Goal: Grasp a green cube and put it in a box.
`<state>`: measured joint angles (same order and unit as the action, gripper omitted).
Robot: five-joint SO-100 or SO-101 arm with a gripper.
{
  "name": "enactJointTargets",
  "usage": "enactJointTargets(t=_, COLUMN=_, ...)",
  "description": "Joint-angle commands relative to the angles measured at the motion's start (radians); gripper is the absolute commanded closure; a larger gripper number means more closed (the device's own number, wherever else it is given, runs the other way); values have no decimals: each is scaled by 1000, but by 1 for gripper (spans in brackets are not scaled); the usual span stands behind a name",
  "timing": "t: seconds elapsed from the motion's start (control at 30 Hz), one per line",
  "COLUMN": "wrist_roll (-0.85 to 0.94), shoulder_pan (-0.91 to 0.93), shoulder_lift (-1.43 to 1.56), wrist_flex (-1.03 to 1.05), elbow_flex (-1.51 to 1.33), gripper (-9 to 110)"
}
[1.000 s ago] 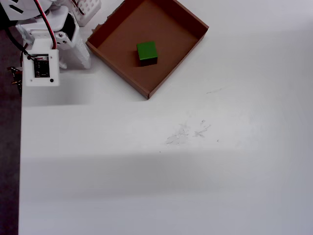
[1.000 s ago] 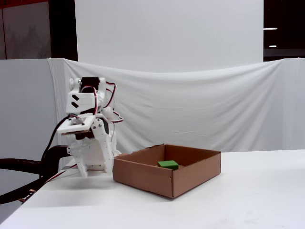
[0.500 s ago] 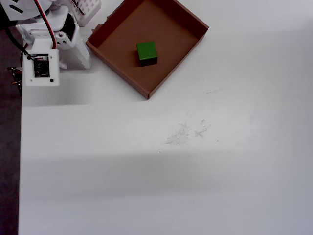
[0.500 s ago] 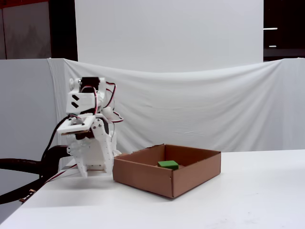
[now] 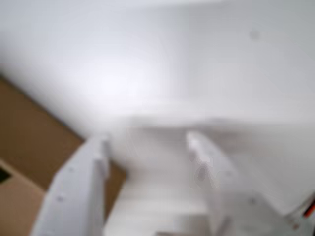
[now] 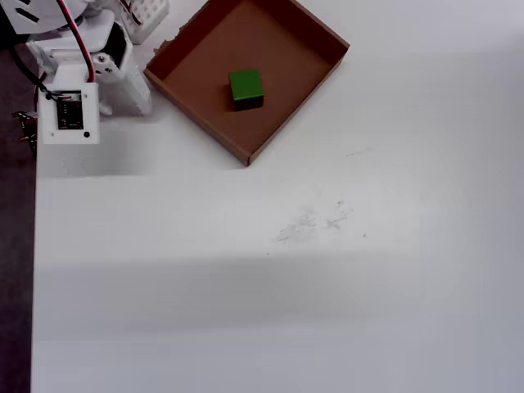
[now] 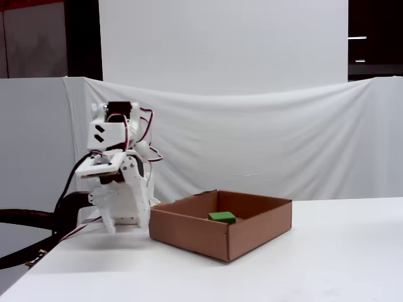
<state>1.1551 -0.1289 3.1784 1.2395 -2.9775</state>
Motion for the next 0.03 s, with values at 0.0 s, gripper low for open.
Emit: enactJointTargets(t=0.0, wrist_roll=-8, shoulder_pan=3, shoulder_lift=5, wrist_flex=6, elbow_flex=5, gripper=80)
